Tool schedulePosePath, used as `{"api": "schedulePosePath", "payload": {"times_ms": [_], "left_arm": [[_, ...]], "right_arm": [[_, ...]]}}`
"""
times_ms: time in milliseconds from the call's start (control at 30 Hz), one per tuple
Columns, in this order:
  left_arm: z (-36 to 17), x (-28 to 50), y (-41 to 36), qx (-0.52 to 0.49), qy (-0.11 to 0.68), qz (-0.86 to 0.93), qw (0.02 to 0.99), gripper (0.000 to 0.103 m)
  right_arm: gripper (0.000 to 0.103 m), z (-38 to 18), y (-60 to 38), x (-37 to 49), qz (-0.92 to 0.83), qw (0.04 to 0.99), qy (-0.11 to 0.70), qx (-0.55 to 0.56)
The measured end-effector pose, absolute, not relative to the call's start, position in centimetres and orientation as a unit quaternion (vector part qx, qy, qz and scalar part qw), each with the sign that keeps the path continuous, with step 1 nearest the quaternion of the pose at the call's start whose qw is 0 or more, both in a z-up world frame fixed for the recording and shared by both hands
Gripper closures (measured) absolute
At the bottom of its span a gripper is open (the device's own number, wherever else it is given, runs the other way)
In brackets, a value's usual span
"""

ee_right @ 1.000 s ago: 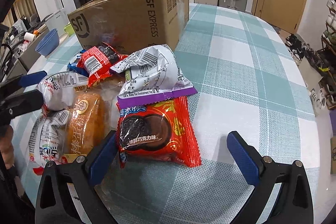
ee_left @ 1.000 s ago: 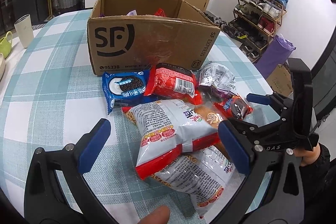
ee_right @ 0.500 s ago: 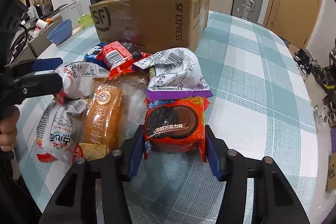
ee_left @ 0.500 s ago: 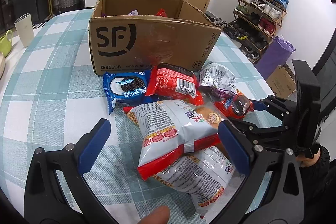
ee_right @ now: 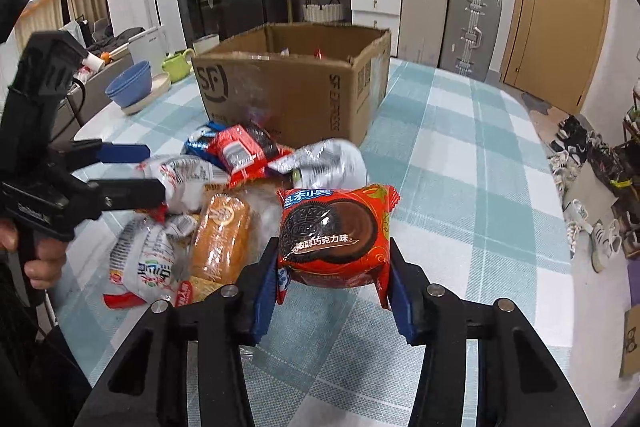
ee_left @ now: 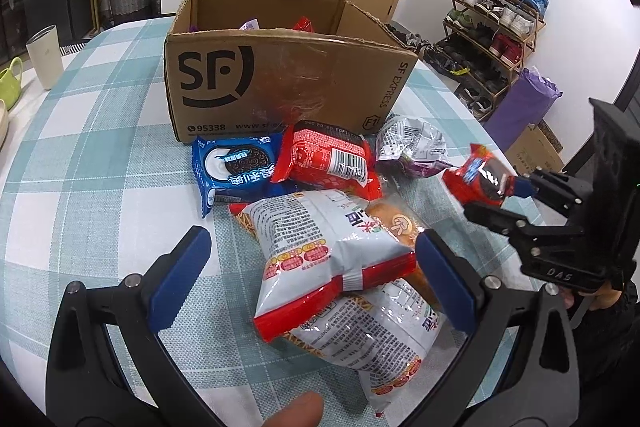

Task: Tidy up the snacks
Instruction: 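Close left tool on white-and-red snack bag while right tool holds cookie pack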

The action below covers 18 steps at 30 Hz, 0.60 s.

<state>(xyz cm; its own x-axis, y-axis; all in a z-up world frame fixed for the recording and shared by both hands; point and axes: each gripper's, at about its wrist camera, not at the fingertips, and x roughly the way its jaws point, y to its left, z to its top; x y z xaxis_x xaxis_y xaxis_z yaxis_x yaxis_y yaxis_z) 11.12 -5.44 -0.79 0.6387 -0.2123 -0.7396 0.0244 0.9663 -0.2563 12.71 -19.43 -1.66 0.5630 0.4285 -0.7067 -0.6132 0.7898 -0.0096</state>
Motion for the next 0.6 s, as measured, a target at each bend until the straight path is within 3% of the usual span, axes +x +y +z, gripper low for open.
{"api": "schedulePosePath", "payload": {"times_ms": [367,600], "left_arm": [[-1.0,12.9,-6.4,-0.109,0.436,-0.052,0.892,0.001],[-2.4,14.2,-6.5,-0.133,0.459,-0.057,0.877,0.019]], "right_arm": [[0.054,-0.2,-20.5,12.8,0.293,0.89,0.335,-0.098],[0.054,-0.5,-20.3,12.8,0.299,0.887,0.338,-0.096]]}}
